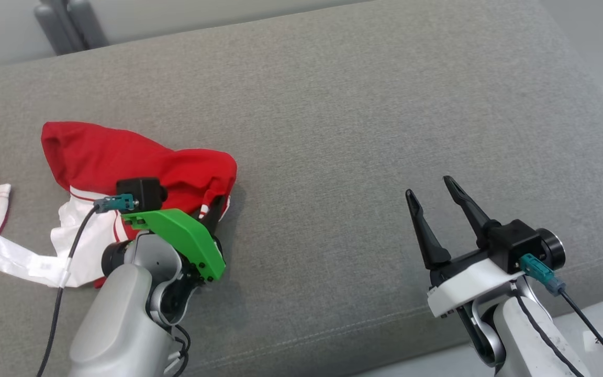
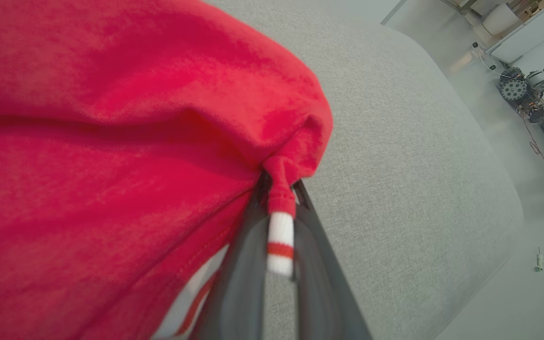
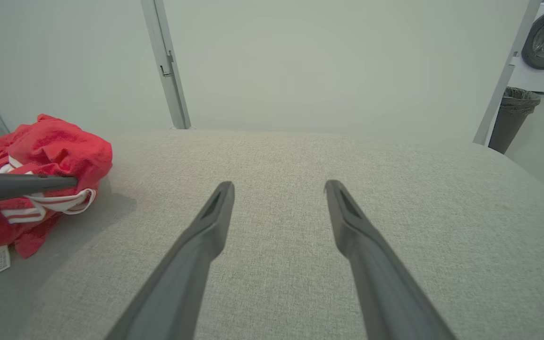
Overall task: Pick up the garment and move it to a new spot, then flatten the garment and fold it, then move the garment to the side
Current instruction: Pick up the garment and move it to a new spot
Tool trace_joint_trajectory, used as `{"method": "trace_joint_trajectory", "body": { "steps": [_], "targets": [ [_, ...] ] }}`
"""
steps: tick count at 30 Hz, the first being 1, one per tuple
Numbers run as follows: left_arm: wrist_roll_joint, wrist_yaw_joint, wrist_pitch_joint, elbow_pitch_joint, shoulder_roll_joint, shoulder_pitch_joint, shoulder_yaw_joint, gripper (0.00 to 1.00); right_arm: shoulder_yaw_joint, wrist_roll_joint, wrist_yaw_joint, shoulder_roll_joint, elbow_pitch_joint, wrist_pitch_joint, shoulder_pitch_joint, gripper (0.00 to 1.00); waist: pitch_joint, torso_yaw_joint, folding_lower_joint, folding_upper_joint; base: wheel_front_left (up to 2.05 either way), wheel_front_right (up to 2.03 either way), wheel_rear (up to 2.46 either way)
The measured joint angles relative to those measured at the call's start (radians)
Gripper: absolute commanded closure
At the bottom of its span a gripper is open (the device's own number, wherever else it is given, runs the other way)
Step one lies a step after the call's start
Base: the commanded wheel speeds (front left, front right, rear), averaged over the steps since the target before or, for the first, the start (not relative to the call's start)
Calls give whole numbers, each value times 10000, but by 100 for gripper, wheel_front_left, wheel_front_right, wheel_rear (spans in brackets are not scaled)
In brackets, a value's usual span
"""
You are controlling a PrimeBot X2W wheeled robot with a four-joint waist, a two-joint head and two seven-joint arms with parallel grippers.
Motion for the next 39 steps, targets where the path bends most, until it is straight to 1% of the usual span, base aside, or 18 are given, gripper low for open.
{"method": "trace_joint_trajectory", "body": {
  "steps": [4,10,14,17,20,25,26,28,29,30,35,36,39],
  "targets": [
    [-4,0,-2,-111,0,132,-535,100,-2,148,-69,36,0,0,98,0,-142,-545,0,0,0,0,0],
    [-788,0,-92,-506,15,312,-1557,100,54,226,-69,59,2,0,235,0,-327,-1351,0,0,0,0,0],
    [-1089,19,-205,-734,35,398,-2186,100,56,242,-67,61,-4,0,352,0,-423,-1864,0,0,0,0,0],
    [-1361,213,-244,-813,44,419,-2656,100,36,280,-65,63,-6,0,445,0,-477,-2205,0,0,0,0,0],
    [-1400,391,-341,-809,44,427,-3024,100,13,297,-65,67,-17,0,449,0,-520,-2489,0,0,0,0,0],
    [-1475,688,-447,-694,46,431,-3430,100,-176,299,-71,67,-105,0,588,0,-586,-2733,0,0,0,0,0],
    [-1478,767,-516,-665,46,431,-3467,97,-182,299,-73,69,-107,0,609,0,-596,-2739,0,0,0,0,0],
    [-1538,888,-585,-640,48,431,-3540,60,-199,299,-73,71,-117,0,611,0,-604,-2728,0,0,0,0,0],
    [-1595,924,-654,-631,56,431,-3586,33,-219,299,-73,71,-119,0,611,0,-608,-2716,0,0,0,0,0],
    [-1655,943,-698,-631,65,431,-3664,0,-253,299,-75,69,-127,0,611,0,-614,-2695,0,0,0,0,0],
    [-2061,1076,-809,-648,71,431,-4033,0,-307,299,-75,65,-161,0,616,0,-677,-2521,0,0,0,0,0],
    [-2092,1206,-918,-681,77,430,-4146,0,-314,299,-75,65,-186,0,627,0,-697,-2441,0,0,0,0,0],
    [-2054,1250,-1001,-681,82,428,-4383,0,-364,299,-75,67,-219,0,673,0,-717,-2316,0,0,0,0,0]
  ]
}}
